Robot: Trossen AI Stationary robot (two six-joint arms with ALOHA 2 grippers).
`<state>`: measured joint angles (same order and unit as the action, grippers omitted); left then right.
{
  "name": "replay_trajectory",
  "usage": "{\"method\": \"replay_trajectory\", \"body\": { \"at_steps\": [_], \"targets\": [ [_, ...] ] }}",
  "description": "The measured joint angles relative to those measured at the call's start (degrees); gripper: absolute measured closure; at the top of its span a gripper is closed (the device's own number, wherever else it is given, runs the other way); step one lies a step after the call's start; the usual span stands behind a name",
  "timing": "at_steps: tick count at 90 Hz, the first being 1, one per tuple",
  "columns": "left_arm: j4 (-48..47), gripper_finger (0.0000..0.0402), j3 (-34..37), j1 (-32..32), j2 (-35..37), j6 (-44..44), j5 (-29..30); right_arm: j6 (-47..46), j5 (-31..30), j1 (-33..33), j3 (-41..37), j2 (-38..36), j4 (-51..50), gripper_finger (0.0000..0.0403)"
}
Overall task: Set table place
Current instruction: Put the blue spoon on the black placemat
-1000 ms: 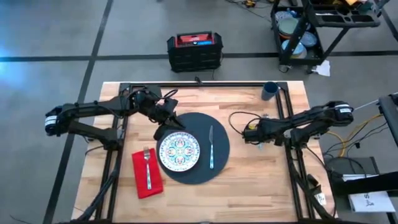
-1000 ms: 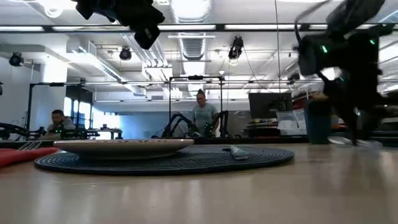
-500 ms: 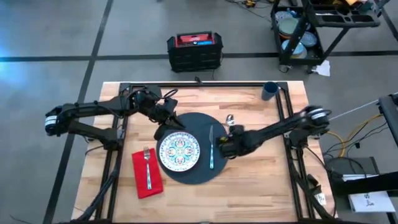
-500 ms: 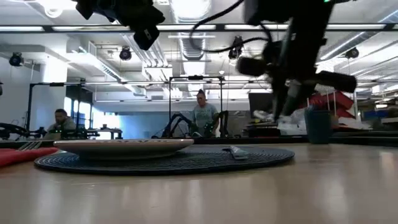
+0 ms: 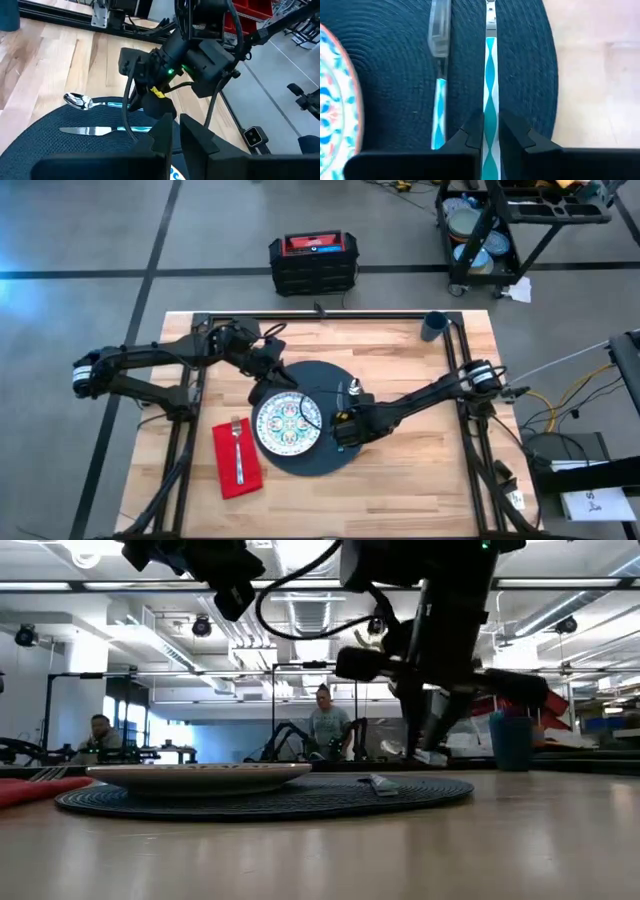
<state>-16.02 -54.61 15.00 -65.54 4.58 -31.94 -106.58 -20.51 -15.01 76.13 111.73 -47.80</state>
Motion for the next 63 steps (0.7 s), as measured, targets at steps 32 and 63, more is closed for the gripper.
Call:
{"method": "replay_trajectory", "body": {
  "at_steps": [32,63],
  "targets": [
    [0.0,0.0381,0.0,0.0,0.0,0.0,0.0,-0.5,0.9,-0.1,-0.8,1.8,3.8,0.0385],
    [0.0,0.0381,0.0,0.0,0.0,0.0,0.0,-0.8,0.9,-0.4,-0.8,2.7,4.5,0.0347]
  ]
}}
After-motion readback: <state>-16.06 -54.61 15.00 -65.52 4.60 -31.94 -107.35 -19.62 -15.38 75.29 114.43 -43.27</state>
